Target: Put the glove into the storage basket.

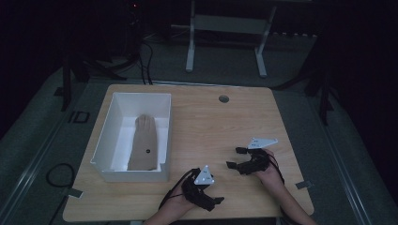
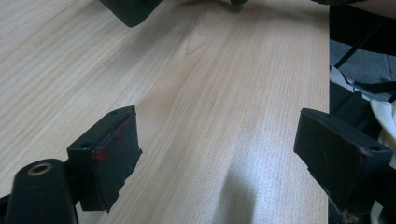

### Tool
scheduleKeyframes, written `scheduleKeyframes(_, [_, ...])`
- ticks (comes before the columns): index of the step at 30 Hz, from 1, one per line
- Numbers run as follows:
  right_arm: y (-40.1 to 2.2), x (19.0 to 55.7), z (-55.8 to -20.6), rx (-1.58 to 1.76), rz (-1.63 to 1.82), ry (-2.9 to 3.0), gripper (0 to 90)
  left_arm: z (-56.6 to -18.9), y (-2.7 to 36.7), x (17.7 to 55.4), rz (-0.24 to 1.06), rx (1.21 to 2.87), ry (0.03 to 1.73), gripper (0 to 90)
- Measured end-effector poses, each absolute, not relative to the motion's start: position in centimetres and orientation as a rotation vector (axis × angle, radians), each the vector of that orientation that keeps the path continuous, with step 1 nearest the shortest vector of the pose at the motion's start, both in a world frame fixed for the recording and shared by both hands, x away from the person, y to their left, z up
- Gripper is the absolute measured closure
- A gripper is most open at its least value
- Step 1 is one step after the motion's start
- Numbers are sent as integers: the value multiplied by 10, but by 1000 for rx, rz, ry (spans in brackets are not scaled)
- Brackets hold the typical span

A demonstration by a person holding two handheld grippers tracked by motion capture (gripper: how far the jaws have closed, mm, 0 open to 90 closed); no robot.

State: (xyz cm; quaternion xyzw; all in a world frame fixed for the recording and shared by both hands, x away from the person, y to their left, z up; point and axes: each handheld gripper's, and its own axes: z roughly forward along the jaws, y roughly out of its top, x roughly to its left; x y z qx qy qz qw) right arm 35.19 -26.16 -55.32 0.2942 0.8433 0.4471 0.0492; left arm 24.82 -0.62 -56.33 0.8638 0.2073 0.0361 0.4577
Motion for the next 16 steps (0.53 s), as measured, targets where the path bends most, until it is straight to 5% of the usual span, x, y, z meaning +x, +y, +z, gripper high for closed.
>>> scheduleKeyframes(16, [-269,348,-561,895,1343,2533,145,-566,-5,247,96,2084,518,145])
